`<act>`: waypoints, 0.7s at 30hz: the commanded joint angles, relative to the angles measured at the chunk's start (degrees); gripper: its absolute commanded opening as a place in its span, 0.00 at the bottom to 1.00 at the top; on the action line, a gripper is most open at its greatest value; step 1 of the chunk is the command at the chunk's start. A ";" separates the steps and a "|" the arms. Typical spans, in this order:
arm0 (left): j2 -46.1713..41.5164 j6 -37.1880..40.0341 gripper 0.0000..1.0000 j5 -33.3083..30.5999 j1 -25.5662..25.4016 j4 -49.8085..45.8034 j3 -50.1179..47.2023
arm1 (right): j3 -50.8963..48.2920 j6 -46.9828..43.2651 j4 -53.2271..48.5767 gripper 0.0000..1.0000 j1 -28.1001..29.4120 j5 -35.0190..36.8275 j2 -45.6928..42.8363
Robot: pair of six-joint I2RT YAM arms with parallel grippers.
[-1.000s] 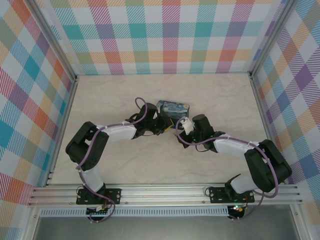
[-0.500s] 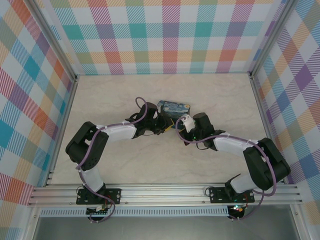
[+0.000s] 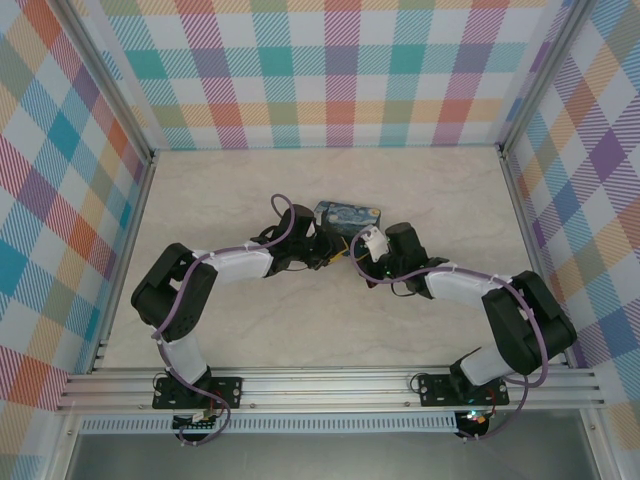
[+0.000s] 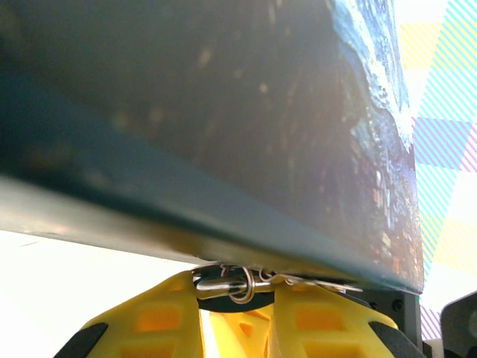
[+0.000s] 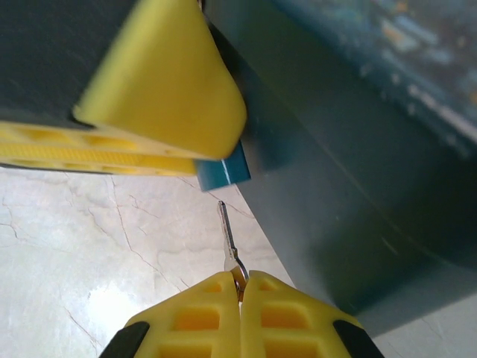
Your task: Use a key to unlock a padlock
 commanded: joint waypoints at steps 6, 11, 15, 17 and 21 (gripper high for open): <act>-2.82 -0.34 0.03 2.27 -0.65 0.18 0.47 | 1.88 0.65 4.08 0.00 -0.51 -2.04 0.33; -3.19 -0.47 0.03 2.35 -0.65 0.18 0.31 | 1.81 0.65 4.41 0.00 -1.04 -1.95 0.42; -3.33 -0.49 0.03 2.62 -0.65 0.18 0.24 | 1.64 0.74 5.28 0.00 -1.30 -1.36 0.42; -3.48 -0.58 0.02 2.63 -0.65 0.18 0.21 | 1.41 0.82 5.72 0.00 -1.49 -0.86 0.33; -3.51 -0.65 0.02 2.84 -0.65 0.27 0.03 | 1.06 1.10 7.20 0.00 -1.69 -1.47 0.15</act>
